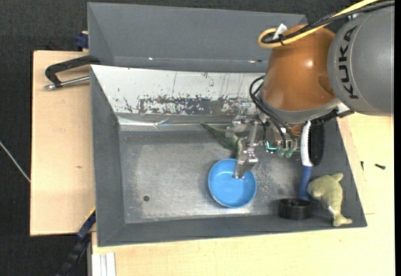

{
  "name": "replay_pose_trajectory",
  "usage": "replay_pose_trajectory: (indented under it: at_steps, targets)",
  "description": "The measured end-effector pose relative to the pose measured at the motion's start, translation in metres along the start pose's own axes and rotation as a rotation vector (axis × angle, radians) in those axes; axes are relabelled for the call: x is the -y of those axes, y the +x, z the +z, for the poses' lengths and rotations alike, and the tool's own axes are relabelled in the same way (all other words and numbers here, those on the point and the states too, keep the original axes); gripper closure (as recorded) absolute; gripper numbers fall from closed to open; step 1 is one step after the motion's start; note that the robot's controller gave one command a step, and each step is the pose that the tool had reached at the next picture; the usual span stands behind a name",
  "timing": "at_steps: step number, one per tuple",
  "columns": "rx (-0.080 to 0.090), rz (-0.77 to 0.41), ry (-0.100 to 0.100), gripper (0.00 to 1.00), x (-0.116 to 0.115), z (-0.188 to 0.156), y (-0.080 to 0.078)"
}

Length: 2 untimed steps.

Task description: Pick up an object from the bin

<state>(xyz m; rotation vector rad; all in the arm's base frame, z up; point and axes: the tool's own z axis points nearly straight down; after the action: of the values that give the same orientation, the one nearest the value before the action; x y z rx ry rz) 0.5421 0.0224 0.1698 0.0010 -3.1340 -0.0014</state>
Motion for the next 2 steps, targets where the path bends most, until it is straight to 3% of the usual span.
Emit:
replay_pose_trajectory:
  at_steps: [1,2]
  targets:
    - [0.014,-0.094,0.000,0.00,0.013,0.098,0.016]
    - [0.016,-0.029,0.000,0.00,0.015,0.068,0.021]
